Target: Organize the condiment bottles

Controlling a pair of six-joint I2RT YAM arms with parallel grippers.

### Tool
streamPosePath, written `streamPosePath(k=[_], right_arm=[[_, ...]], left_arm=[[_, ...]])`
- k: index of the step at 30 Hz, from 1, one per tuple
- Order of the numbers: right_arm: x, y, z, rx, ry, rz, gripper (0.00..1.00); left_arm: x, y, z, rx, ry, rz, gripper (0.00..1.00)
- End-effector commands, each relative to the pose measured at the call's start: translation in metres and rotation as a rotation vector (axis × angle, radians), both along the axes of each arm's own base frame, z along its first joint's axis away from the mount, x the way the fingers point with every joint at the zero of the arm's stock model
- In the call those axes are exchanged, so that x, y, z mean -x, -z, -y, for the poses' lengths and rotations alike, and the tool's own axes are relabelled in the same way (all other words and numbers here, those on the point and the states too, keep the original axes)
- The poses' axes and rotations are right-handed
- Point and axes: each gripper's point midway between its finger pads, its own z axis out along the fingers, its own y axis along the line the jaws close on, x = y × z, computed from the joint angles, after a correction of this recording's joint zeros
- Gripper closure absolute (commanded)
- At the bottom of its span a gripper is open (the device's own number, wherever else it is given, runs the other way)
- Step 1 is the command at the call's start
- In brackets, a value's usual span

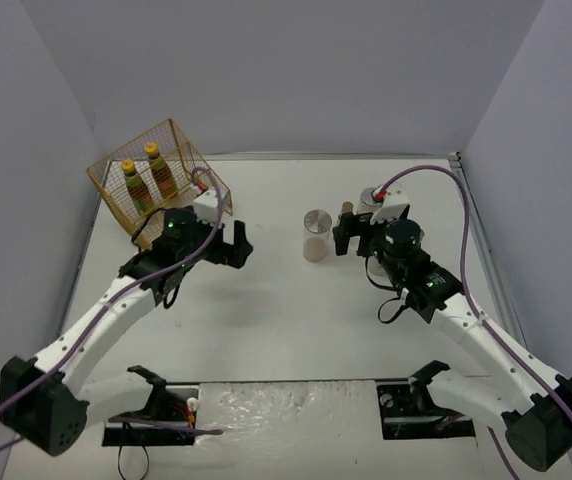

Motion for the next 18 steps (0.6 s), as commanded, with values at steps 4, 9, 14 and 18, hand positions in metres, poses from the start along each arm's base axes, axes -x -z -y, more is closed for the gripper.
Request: streamPosePath(k=[4, 9, 14, 18], right_arm=[[0.026, -0.091, 0.014, -0.108, -0.022, 0.252, 0.0], [0.046, -0.108, 0.024, -0.119, -0.036, 0.3, 0.0], [0.057, -0.109, 0.032, -0.098, -0.037, 0.314, 0.0], [0.059, -0.107, 0.035, -0.075, -0.036, 0.31, 0.0]], left_arm=[[-0.044, -0.061, 0.109, 0.051, 0.145, 0.288, 0.03], [-0.062, -0.042, 0.148, 0.045, 0.193, 0.294, 0.03], [-0.081, -0.026, 0.168, 0.037, 0.211, 0.302, 0.03], [-0.093, -0.018, 0.181, 0.059, 0.216, 0.322, 0.03]])
